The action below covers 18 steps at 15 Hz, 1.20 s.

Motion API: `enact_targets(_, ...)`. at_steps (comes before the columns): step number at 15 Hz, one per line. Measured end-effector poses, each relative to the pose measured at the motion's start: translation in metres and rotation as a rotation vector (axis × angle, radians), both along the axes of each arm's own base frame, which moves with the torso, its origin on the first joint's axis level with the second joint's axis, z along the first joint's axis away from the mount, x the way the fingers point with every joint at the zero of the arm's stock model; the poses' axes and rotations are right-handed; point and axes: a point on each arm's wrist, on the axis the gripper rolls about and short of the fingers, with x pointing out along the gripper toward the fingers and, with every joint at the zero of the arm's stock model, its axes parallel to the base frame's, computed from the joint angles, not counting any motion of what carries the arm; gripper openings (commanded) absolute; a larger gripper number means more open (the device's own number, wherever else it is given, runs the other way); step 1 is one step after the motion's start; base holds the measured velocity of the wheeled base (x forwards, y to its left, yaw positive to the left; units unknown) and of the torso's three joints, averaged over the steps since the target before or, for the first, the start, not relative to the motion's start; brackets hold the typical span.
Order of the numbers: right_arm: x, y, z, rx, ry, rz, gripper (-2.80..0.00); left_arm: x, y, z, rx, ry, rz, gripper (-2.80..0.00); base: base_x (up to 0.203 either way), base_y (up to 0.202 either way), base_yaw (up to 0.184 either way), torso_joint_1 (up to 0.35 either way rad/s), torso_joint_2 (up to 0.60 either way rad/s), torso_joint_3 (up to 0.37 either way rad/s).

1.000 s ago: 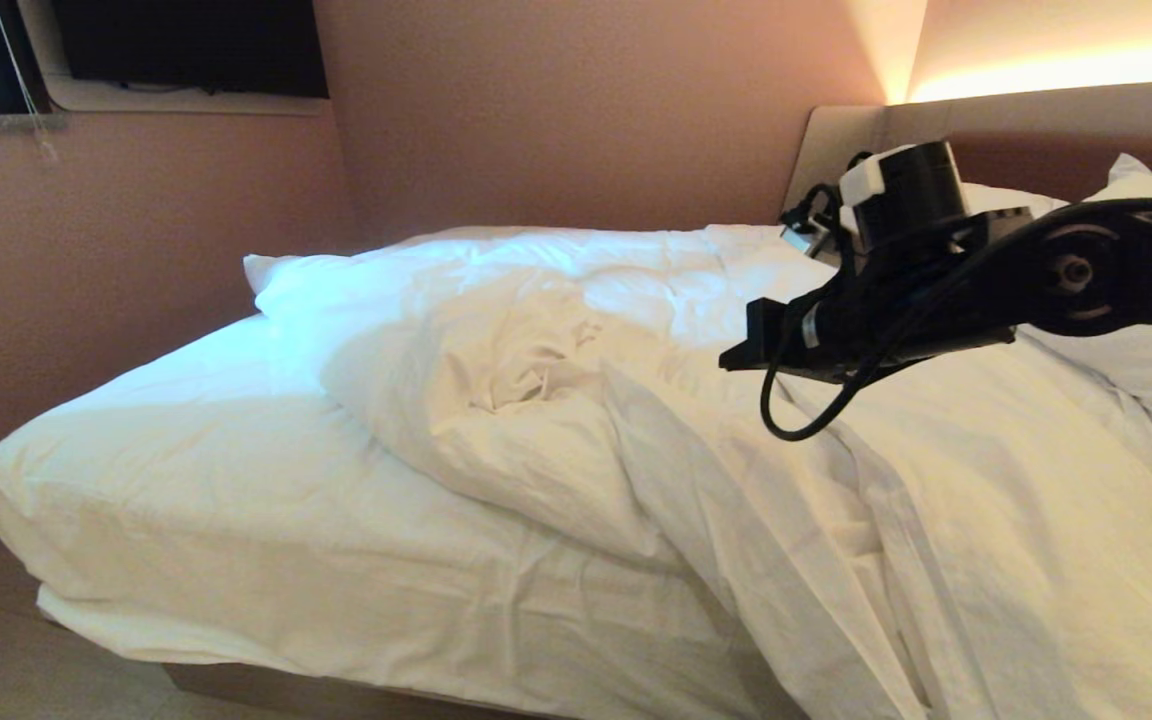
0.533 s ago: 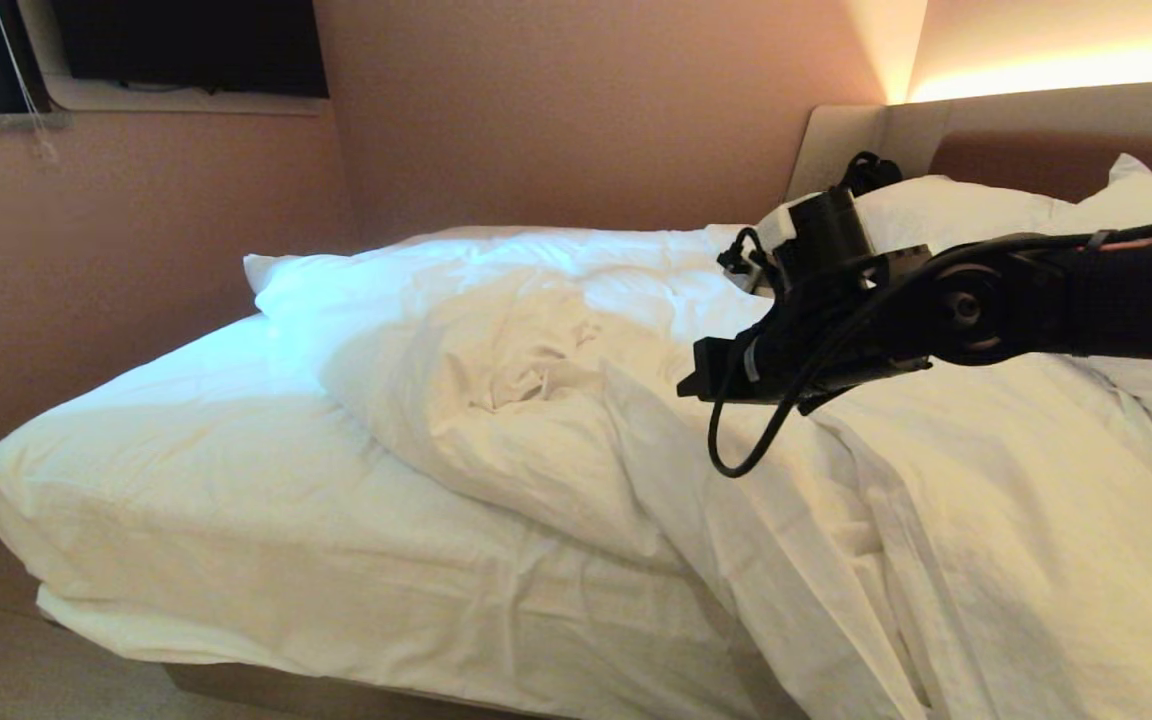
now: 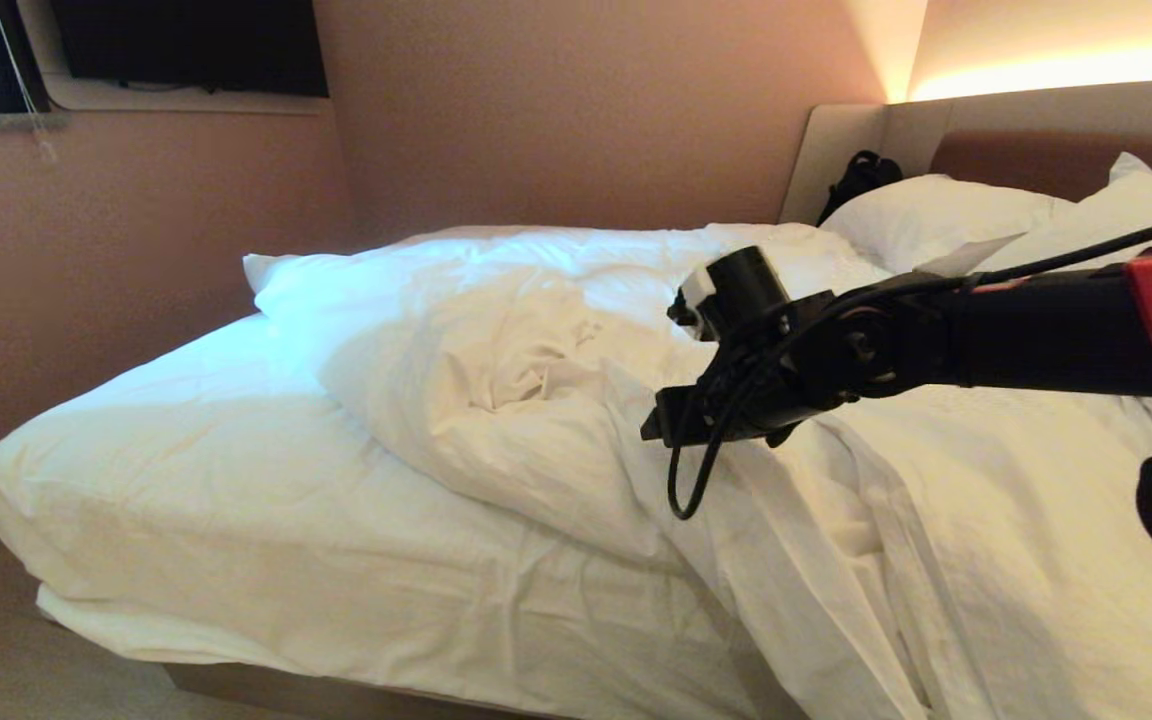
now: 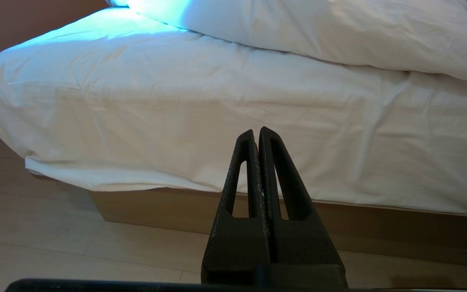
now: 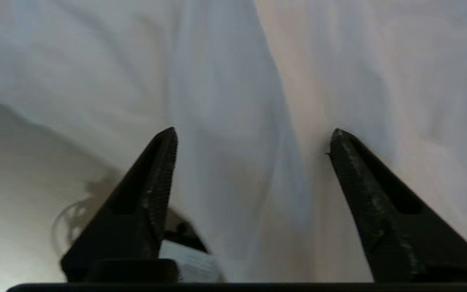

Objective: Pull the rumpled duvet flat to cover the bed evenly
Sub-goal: Flatten the corners of the folded blanket

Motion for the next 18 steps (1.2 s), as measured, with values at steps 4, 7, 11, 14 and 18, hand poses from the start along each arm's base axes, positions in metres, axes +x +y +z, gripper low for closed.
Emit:
enact_targets(4, 0.005, 0.002, -0.002, -0.028, -0.019, -0.042, 0.00, 0.000, 0.000, 0.000, 0.000, 0.000, -0.001, -2.80, 0.000, 0.000, 0.000, 0.000, 0.00, 0.000)
enact_targets(7, -0.002, -0.004, 0.011, -0.019, -0.040, -0.049, 0.00, 0.000, 0.000, 0.000, 0.000, 0.000, 0.000, -2.80, 0.000, 0.000, 0.000, 0.000, 0.00, 0.000)
enact_targets(11, 0.011, -0.014, 0.008, -0.024, -0.045, -0.080, 0.00, 0.000, 0.000, 0.000, 0.000, 0.000, 0.000, -2.80, 0.000, 0.000, 0.000, 0.000, 0.00, 0.000)
enact_targets(14, 0.027, -0.014, -0.009, -0.038, -0.021, -0.096, 0.00, 0.000, 0.000, 0.000, 0.000, 0.000, -0.001, -2.80, 0.000, 0.000, 0.000, 0.000, 0.00, 0.000)
enact_targets(18, 0.046, -0.012, -0.039, -0.060, 0.028, -0.105, 0.00, 0.000, 0.000, 0.000, -0.001, 0.000, -0.001, -2.80, 0.000, 0.000, 0.000, 0.000, 0.00, 0.000)
